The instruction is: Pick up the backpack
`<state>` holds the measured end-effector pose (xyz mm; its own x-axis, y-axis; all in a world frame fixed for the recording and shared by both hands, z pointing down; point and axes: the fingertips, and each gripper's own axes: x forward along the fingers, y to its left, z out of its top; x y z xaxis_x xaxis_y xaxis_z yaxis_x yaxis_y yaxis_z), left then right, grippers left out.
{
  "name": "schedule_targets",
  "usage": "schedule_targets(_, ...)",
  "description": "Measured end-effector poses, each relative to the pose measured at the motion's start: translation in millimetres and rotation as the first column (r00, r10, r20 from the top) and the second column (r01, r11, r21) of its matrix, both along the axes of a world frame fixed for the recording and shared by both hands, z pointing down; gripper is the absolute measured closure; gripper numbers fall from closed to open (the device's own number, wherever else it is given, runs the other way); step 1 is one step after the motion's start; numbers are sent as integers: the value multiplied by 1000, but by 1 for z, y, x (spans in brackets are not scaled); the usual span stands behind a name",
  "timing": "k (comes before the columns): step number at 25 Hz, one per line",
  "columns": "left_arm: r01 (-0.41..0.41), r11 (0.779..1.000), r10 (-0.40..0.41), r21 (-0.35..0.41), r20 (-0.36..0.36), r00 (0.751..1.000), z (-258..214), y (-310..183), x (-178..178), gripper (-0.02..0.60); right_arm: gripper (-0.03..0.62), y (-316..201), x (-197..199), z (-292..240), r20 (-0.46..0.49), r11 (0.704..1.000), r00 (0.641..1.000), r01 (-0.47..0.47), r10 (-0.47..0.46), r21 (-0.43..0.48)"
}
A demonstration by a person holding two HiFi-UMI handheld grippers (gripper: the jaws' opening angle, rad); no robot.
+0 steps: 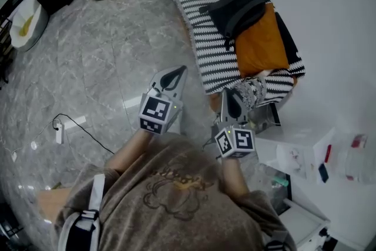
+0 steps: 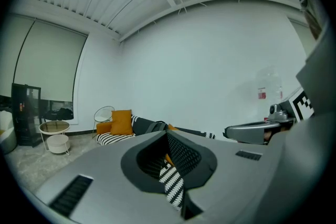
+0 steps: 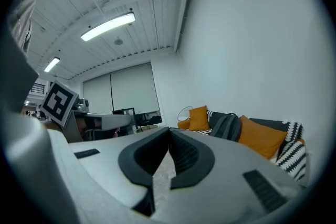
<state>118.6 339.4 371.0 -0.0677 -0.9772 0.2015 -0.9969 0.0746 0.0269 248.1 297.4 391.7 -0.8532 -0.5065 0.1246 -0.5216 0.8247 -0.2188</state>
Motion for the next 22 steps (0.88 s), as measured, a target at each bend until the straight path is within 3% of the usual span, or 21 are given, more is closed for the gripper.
schedule_targets(9, -36, 999, 36, -13, -10, 999, 3, -56, -37, 581, 591, -49, -42, 0, -3, 1000, 1000, -19, 19, -12)
schedule_targets(22, -95, 995, 95, -16, 1, 995, -6, -171, -125, 581, 591, -163, -127, -11, -3, 998, 998, -69, 69, -11)
